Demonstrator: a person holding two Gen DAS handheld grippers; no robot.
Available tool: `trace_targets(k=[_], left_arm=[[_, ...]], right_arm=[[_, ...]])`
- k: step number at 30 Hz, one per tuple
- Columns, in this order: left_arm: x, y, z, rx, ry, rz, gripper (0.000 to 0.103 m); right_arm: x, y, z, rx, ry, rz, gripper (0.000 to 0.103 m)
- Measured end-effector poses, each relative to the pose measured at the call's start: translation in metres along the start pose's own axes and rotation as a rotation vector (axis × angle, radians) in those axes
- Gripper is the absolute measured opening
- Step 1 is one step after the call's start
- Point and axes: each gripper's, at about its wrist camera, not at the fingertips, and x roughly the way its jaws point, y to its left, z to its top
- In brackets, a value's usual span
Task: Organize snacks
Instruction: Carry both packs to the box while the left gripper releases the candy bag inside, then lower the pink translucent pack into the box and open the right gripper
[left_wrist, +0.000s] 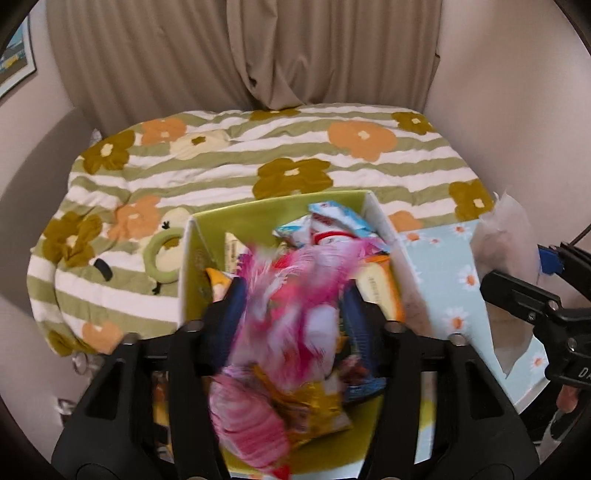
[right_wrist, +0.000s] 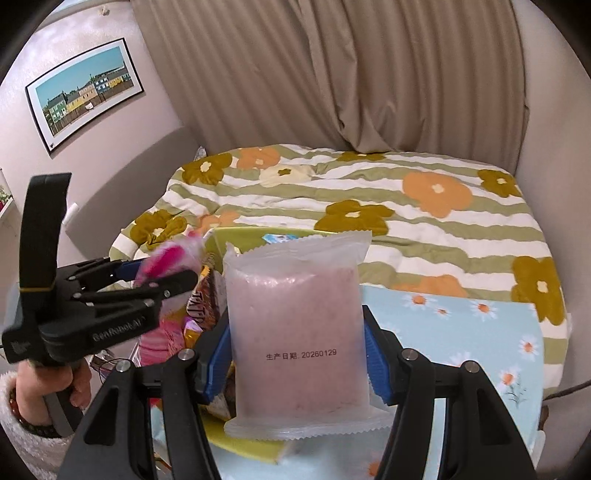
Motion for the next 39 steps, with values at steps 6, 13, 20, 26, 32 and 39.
trace_targets(k=[6,13,20,26,32,39], left_arm=[[0.003,0.011,-0.003,0.03,-0.035,-0.013,0.102],[-0.01,0.023,-0.009,0.002,-0.037,-0.026,0.102],[-0.03,0.055,-0.021,-0.091,-0.045,-0.016,0.103],[-0.028,0.081,-0.033,-0.132,-0.025,0.003,0.103],[-0.019,0.095,-0.042,-0.13,0.005,0.0,0.102],[-0.016,0.09,-0.055,-0.122,0.024,0.015,0.102]], right_arm=[[0.027,0.014,0.001,0.024,0.041,-0.007,0.058],[0.033,0.024,0.004,0.022,0.06,-0.021,0.058],[0.032,0.039,0.022,-0.013,0.056,-0.018,0.058],[0.058,0.051,0.039,-0.018,0.1,0.001,0.058],[0.097,0.055,0.042,0.038,0.185,0.017,0.059],[0.082,0.054,0.027,0.089,0.122,-0.061,0.095]])
